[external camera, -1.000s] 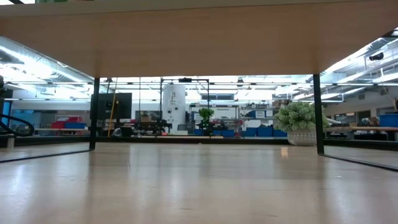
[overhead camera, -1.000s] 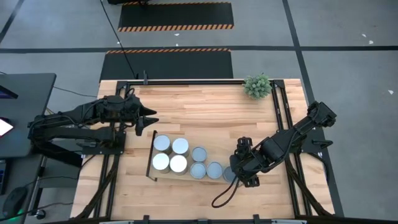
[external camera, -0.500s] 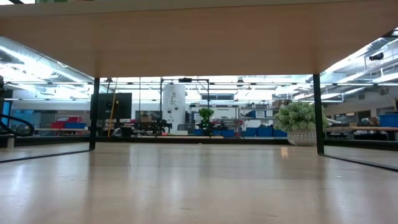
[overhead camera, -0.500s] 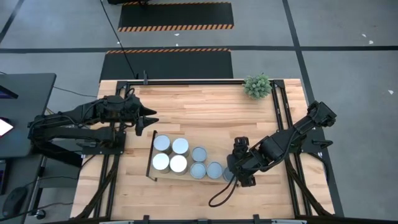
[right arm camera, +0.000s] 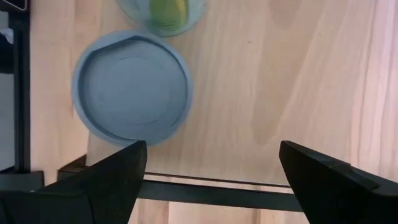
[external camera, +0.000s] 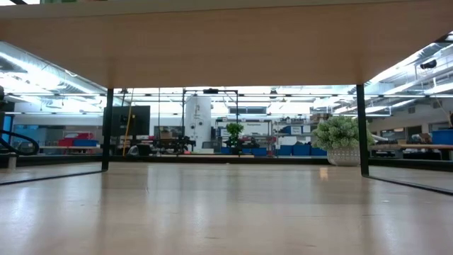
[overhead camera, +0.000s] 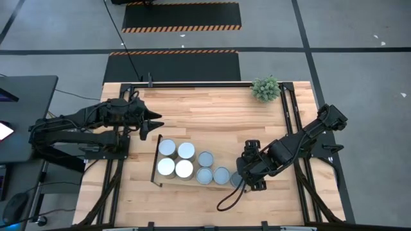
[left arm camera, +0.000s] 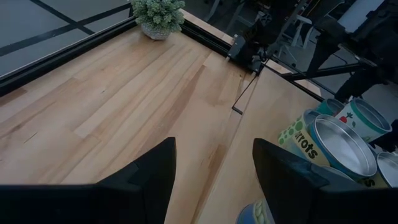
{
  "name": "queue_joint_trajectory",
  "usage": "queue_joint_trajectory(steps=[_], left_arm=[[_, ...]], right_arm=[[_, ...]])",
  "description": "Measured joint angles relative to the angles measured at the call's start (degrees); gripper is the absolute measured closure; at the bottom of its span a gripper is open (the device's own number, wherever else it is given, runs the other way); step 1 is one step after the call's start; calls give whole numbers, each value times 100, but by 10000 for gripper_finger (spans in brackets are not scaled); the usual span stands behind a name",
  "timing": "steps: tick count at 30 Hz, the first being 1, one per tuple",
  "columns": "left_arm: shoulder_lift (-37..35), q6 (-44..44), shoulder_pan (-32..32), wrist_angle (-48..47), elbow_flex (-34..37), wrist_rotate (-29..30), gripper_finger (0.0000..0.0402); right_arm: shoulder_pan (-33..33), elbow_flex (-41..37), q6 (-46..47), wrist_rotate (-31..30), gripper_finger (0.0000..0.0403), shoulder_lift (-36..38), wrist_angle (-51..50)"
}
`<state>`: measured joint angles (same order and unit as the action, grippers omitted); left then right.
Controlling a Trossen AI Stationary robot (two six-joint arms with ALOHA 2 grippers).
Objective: Pick and place cans onto a shelf
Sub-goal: Put the blue canned on the shelf
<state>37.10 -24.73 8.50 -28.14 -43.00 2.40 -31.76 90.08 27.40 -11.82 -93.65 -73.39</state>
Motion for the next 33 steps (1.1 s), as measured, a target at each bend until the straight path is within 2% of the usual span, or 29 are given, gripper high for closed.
queue_joint_trajectory(steps=[24,33], left_arm=[[1,142,1,0,0,-14,182],[0,146,1,0,0,-14,182]], right_arm=[[-36,-31,-231,-54,29,0,253],[15,177,21,-174,29,17,222]])
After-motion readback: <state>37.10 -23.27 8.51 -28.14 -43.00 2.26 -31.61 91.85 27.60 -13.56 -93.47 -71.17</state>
